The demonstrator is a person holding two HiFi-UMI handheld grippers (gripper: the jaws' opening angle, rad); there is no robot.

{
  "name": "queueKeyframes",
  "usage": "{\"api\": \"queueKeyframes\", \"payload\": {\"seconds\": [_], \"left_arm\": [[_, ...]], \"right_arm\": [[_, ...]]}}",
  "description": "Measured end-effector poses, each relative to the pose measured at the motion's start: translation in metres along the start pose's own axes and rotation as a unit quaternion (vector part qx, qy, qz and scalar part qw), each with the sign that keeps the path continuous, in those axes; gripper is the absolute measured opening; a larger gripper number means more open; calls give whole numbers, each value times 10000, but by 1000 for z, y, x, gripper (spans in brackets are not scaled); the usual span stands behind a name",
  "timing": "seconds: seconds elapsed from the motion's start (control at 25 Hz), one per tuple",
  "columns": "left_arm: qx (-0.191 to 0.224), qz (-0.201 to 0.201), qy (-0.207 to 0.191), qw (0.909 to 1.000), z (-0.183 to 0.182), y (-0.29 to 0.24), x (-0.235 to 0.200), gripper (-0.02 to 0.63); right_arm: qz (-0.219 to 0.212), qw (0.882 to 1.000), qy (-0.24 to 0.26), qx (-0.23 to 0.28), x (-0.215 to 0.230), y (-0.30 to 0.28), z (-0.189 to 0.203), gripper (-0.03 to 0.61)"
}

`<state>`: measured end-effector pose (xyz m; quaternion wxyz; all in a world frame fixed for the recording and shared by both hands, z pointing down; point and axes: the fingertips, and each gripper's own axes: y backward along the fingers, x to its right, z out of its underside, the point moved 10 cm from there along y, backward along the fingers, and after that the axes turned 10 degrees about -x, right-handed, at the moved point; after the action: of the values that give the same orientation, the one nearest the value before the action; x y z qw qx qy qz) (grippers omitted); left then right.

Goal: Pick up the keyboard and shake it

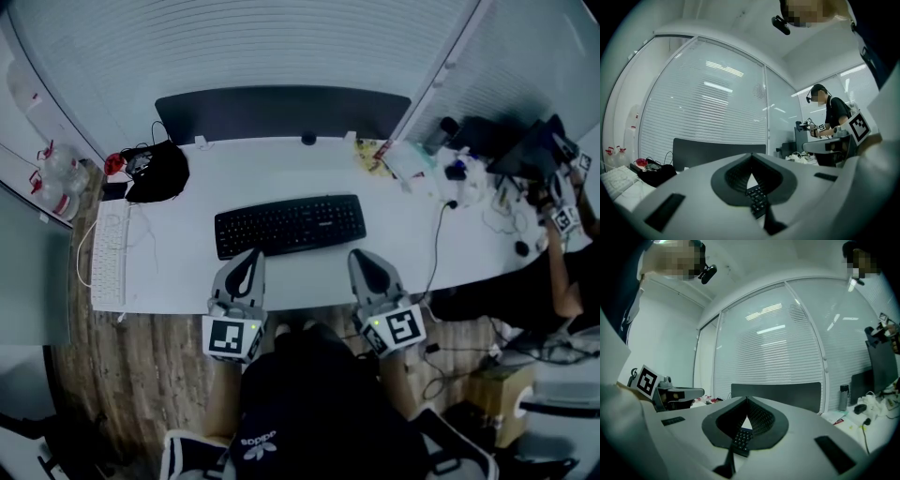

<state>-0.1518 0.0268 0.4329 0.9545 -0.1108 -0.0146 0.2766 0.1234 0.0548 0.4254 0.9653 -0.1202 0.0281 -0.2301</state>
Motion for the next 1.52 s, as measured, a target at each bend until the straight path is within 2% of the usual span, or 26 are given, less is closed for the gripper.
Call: {"api": "queueKeyframes", "payload": {"seconds": [0.28, 0.44, 0.56, 0.72, 1.04, 1.2, 1.52], "left_arm": [[-100, -143, 154, 9997, 8, -19, -9, 3], [-176, -239, 239, 9993, 0, -43, -11, 3], [-6, -392, 396, 9984, -12, -61, -11, 3], [152, -683, 448, 9965, -20, -82, -15, 3], [-270, -1015, 248, 9942, 2, -92, -24, 3], [-200, -998, 429, 9939, -1, -92, -32, 3], [-212, -844, 261, 9959, -15, -102, -57, 3]], "right_arm": [[-39, 9999, -38, -139, 18, -20, 0, 5], [-99, 9997, 41, -201, 42, -39, -3, 5], [-157, 9997, 67, -181, 64, -53, -8, 5], [-343, 9990, -152, -230, 87, -74, -8, 5], [-427, 9978, -140, -485, 122, -98, 5, 5], [-372, 9979, -250, -470, 124, -105, 3, 5], [-368, 9979, -345, -402, 116, -117, -10, 5]]}}
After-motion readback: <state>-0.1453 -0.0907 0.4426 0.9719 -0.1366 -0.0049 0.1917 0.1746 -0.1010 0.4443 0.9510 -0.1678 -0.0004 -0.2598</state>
